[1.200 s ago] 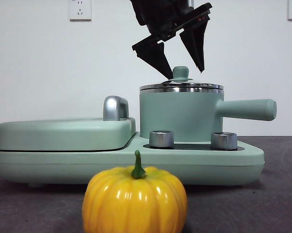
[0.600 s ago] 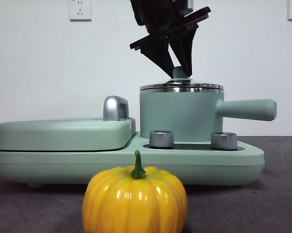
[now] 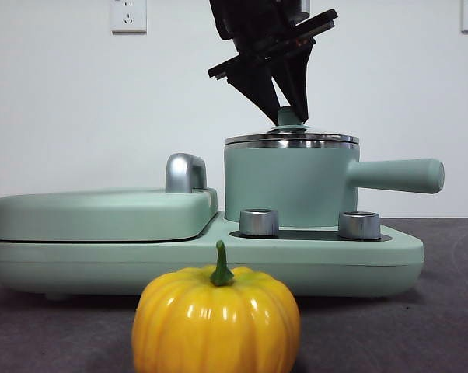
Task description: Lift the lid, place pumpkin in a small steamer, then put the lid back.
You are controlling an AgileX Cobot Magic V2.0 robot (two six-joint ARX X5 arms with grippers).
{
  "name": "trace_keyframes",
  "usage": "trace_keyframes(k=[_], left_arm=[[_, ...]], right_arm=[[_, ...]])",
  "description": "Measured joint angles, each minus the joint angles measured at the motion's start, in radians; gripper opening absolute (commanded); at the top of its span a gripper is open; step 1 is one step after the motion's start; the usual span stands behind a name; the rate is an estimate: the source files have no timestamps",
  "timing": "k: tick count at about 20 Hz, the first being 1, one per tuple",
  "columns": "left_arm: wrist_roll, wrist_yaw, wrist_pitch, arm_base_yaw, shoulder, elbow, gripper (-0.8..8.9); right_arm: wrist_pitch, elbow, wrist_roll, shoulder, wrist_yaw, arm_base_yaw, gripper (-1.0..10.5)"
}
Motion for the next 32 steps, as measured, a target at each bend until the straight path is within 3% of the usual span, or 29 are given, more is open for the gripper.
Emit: trace_keyframes(k=[6,10,12,15,22,26,32], left_arm=[[-0.001,0.005,-0.017,0.014,-0.023,0.009,0.15],[-0.001,0.003,-0.042,0.065,-0.133,0.013,0.15],[0.000,0.003,-0.047,0.097,-0.172,0.022,0.15],[0.000,0.003,-0.104,0.149,-0.187,0.022,0.15],[0.005,0.003,-0.159,0.286,-0.187,0.021,0.15],[0.018,0.003,-0.162,0.369,-0.188,0.021,0.15],[0.019,0.001,-0.163,0.481,-0.189,0.021,0.15]], right_arm=[[-0.007,0.000,0.000,0.014,0.000,0.002,4.9],[-0.022,0.018,0.000,0.075,0.002,0.074,4.9],[-0.043,0.056,0.000,0.131,0.031,0.161,4.9],[-0.058,0.127,0.005,0.240,0.144,0.337,4.9],[-0.056,0.285,0.105,0.574,0.381,0.795,4.9],[-0.055,0.312,0.150,0.742,0.418,0.916,4.9],[-0.049,0.312,0.166,0.908,0.421,0.968,4.9]])
